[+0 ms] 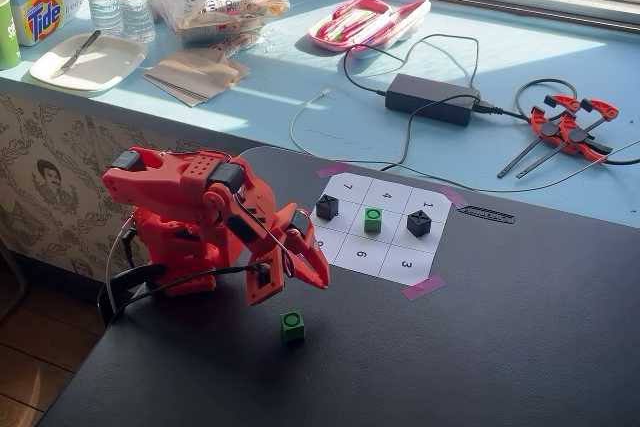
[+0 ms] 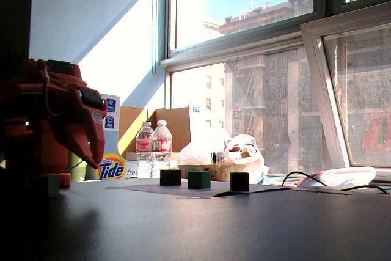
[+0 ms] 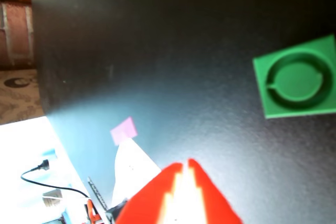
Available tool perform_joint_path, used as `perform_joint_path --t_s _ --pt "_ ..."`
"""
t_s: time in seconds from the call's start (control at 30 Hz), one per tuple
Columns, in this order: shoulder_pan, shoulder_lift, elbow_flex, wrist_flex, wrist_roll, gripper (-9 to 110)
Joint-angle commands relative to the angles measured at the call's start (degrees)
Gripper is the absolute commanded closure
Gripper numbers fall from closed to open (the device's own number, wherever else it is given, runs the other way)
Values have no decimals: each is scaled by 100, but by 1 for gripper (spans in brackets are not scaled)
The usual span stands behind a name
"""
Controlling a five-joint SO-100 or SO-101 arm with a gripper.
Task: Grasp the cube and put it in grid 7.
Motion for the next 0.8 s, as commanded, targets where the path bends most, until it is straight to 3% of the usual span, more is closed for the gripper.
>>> perform_joint_path --t_s 0.0,0.77 --pt "-149 35 404 18 -237 101" --pt "-158 35 404 18 -246 101"
